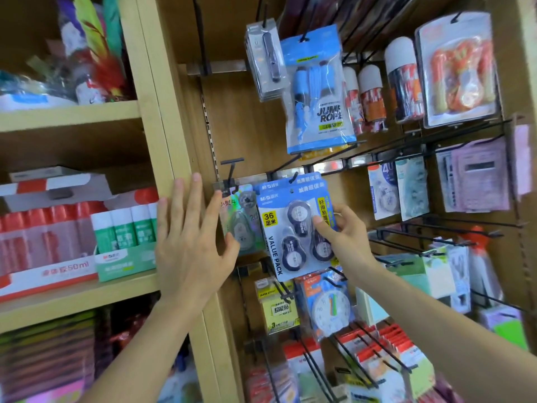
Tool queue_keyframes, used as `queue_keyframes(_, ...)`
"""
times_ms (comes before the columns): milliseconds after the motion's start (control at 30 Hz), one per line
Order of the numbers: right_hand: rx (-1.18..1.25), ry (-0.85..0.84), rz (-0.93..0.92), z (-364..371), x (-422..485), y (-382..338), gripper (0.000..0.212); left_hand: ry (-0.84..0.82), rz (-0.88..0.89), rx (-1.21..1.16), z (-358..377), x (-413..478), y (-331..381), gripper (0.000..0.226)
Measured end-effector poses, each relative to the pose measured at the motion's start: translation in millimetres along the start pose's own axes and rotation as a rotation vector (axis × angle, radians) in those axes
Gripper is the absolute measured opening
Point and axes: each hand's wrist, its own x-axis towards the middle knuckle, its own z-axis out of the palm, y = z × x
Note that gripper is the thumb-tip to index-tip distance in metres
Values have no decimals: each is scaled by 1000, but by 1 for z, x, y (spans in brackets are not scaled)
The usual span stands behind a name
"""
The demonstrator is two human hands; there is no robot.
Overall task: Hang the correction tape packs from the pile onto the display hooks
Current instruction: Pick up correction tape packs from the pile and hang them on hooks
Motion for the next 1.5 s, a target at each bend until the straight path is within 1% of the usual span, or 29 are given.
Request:
queue_keyframes(67, -11, -5, -71, 3, -2, -5, 22, 15, 0, 7, 1, -1, 0, 64)
queue_keyframes(133, 3, 31, -101, 7, 2, -10, 22, 33, 2, 7, 1, -1, 1, 62)
queue_keyframes(233, -14, 78, -80, 10, 11, -11, 23, 46, 7, -6, 1, -2, 0, 60)
queue_keyframes(367, 15, 55, -7, 11, 10, 1, 24, 42, 10, -1, 2, -6, 0, 60)
queue_keyframes(467, 54, 89, 14, 10, 5, 4, 19, 39, 17, -4, 2, -9, 0, 60)
queue_keyframes(533, 65, 105, 1, 6, 5, 5, 16, 31, 14, -8, 2, -11, 0, 60)
queue_keyframes(633, 21, 83, -27, 3, 4, 4, 15, 46, 17, -14, 3, -11, 0, 58)
queue_keyframes(800, -5, 106, -129, 7, 3, -3, 17, 43, 7, -26, 3, -13, 1, 56)
queue_keyframes(1000, -25, 144, -133, 11, 11, -8, 19, 39, -4, -37, 4, -14, 0, 55)
queue_keyframes(1067, -39, 148, -108, 10, 14, -5, 19, 44, -8, -40, 4, -16, 0, 55)
queue_keyframes(1200, -105, 119, -18, 8, 18, 3, 27, 23, -34, -73, 4, -27, 0, 57)
queue_keyframes(1333, -163, 118, -35, 12, 15, 6, 27, -6, -54, -112, 4, -41, -1, 60)
queue_keyframes(1400, -233, 161, -82, 16, 7, 7, 32, -9, -56, -119, 4, -43, -2, 61)
queue_keyframes(1467, -407, 274, -204, 18, -2, 9, 53, -8, -55, -126, 4, -43, -2, 62)
queue_keyframes(1500, -527, 313, -311, 19, -5, 11, 62, -8, -55, -127, 4, -43, -2, 63)
